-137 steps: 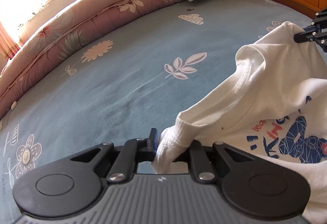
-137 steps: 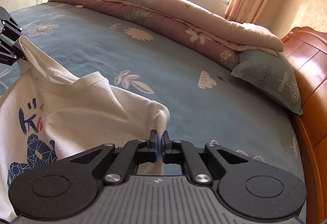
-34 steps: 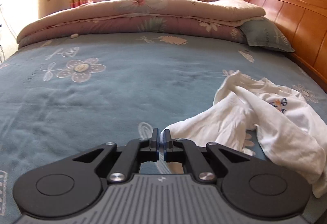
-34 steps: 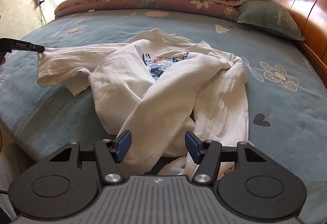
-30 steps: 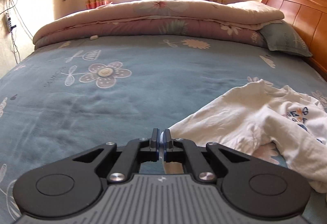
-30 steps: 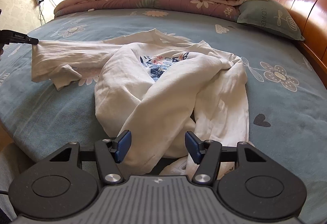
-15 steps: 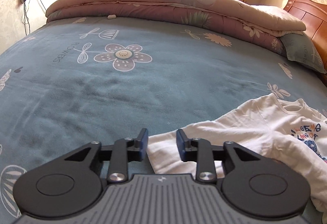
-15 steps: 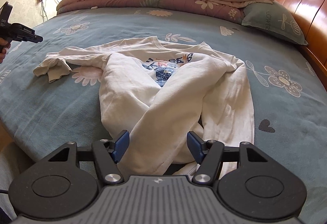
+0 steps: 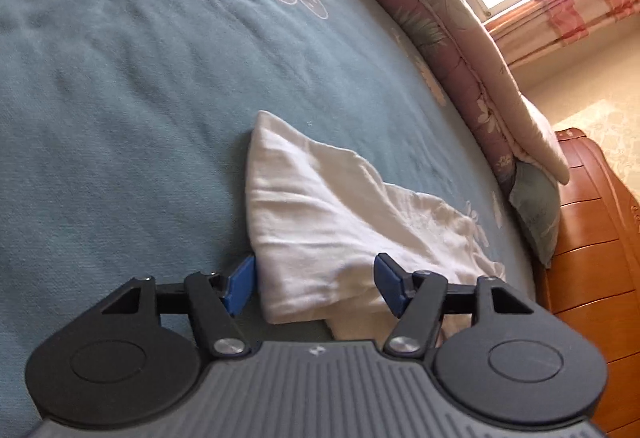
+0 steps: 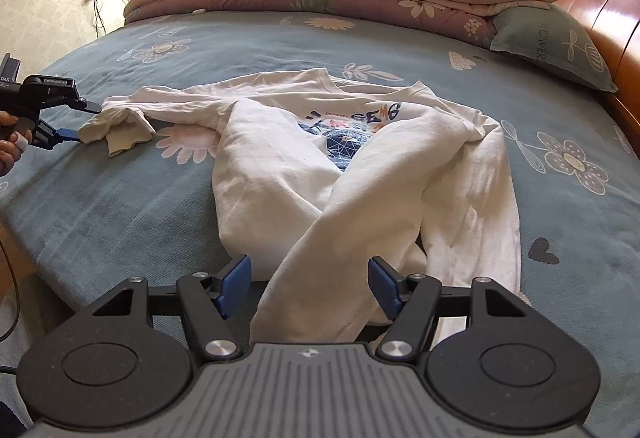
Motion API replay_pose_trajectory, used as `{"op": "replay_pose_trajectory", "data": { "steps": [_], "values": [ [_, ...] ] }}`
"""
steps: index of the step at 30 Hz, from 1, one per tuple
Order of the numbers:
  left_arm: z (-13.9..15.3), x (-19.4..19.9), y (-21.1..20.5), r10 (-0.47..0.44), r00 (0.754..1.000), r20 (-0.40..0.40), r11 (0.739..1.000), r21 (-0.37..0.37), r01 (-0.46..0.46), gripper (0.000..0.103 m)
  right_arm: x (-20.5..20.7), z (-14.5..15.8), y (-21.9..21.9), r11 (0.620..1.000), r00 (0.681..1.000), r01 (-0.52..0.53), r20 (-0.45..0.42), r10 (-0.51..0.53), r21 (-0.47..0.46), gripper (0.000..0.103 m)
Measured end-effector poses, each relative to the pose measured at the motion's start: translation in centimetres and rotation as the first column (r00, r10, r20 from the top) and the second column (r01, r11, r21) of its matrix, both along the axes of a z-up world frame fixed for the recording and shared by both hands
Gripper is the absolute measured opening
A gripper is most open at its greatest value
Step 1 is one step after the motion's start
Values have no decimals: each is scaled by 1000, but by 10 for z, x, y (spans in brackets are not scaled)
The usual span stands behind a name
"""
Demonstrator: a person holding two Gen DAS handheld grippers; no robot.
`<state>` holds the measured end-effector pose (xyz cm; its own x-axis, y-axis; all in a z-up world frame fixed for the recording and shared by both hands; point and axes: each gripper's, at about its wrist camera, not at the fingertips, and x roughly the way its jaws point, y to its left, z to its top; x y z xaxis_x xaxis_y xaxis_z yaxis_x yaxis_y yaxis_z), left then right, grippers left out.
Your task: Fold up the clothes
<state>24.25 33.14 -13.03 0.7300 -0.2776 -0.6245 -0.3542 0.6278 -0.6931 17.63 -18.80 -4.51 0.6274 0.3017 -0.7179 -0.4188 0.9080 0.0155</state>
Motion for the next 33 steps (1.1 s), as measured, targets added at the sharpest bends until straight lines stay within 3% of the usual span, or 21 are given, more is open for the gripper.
{"op": "replay_pose_trajectory", "data": {
  "steps": [10, 12, 18, 21, 24, 33],
  "values": [
    [30, 91, -62, -155, 987, 44, 979, 141, 148, 65, -2, -5, -10, 999, 999, 36, -15, -36, -16, 71],
    [39, 104, -80, -183, 981, 61, 966, 195, 169, 65, -2, -6, -11, 999, 999, 40, -18, -40, -18, 71],
    [53, 128, -126, -325, 943, 71, 919, 258, 298, 67, -2, -9, -11, 999, 999, 37, -27, -37, -17, 72],
    [58, 121, -139, -402, 912, 84, 883, 300, 362, 67, -2, -9, -10, 1000, 999, 27, -26, -27, -14, 72],
    [60, 105, -136, -430, 899, 77, 860, 338, 382, 67, -1, -9, -8, 1000, 1000, 15, -25, -16, -10, 72],
    [52, 35, -96, -352, 933, 70, 852, 436, 288, 68, 0, -12, -4, 1000, 1000, 6, -27, -6, -4, 72]
  ]
}}
